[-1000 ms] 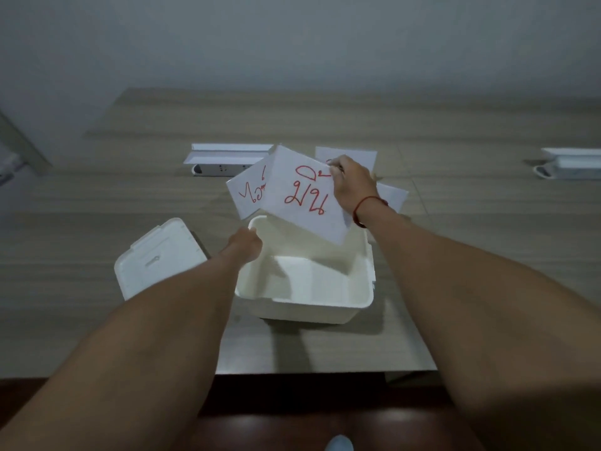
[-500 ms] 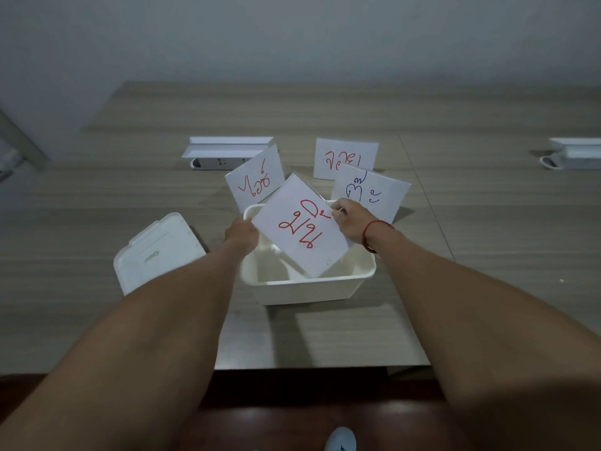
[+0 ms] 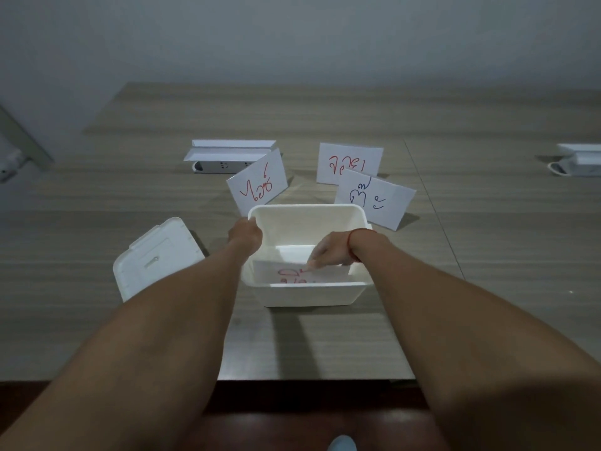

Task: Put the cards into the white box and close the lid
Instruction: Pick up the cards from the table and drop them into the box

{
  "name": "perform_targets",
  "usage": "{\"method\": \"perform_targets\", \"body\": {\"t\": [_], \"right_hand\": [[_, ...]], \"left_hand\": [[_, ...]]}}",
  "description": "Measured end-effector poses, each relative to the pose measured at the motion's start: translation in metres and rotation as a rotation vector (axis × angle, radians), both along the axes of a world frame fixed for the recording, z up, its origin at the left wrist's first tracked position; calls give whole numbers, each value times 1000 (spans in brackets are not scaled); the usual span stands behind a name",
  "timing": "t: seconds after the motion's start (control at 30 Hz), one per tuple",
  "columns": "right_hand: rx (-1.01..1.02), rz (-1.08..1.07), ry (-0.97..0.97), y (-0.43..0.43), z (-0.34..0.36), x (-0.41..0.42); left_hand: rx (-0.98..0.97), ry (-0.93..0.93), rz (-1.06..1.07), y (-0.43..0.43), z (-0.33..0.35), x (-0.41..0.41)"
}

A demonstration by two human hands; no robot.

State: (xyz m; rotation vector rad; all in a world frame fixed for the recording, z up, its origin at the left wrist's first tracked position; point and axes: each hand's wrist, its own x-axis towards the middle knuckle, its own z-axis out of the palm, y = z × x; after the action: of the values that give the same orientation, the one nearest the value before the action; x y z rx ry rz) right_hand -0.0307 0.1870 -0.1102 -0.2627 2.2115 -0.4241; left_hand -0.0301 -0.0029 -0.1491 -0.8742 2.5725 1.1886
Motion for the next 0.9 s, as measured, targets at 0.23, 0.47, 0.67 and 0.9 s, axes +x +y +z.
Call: {"method": "perform_targets", "body": {"t": [0.23,0.47,0.67,0.9], "right_hand": [[-230,-351,241,15,6,-19],[7,-621,815,51,6,-69],[205,-479,813,68,-15,-114],[279,-460,771,85,-32,-139]], "left_hand": [[-38,-10,-50,2,-1,-10],[-85,63,-32,5,-12,-36],[-169,89,8,13,-14,-65],[-248,107,14,13,-22,-76]]}}
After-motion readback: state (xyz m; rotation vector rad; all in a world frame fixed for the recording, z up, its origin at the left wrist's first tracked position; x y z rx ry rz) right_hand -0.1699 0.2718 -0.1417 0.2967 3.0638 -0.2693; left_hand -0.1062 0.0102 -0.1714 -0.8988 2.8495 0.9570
